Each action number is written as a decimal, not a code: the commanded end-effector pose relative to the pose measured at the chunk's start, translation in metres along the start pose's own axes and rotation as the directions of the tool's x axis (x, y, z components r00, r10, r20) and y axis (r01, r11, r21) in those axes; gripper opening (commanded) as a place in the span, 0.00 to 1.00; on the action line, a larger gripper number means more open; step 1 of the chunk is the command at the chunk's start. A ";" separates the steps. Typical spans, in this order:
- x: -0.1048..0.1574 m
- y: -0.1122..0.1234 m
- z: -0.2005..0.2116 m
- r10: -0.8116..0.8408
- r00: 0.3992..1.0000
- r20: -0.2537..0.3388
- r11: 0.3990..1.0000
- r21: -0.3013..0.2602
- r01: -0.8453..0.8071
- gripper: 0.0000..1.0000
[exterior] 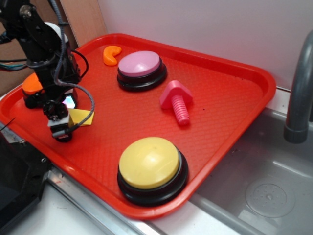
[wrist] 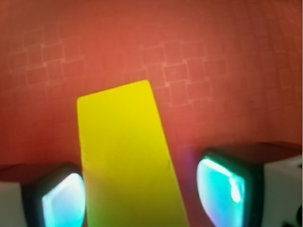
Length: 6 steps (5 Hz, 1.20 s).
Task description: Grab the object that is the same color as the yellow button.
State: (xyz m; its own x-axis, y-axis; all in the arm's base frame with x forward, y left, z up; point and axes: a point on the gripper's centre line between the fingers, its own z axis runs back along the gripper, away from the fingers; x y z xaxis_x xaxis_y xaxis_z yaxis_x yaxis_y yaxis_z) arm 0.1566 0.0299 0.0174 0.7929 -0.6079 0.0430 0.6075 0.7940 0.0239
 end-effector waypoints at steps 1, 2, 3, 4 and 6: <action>-0.002 0.003 0.012 -0.018 0.999 0.031 1.000 0.003 0.018 0.00; -0.002 0.003 0.015 -0.015 1.000 0.017 1.000 0.005 0.015 0.00; 0.001 0.004 0.026 0.020 1.000 0.018 1.000 0.006 -0.020 0.00; 0.013 0.010 0.058 0.180 0.984 -0.004 0.984 0.022 -0.180 0.00; 0.036 0.021 0.113 0.320 0.946 0.044 0.947 0.007 -0.321 0.00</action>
State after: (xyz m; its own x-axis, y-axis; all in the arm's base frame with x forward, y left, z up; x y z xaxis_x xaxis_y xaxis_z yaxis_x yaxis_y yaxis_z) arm 0.1836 0.0244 0.1206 0.9490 -0.3115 0.0494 0.3123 0.9500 -0.0084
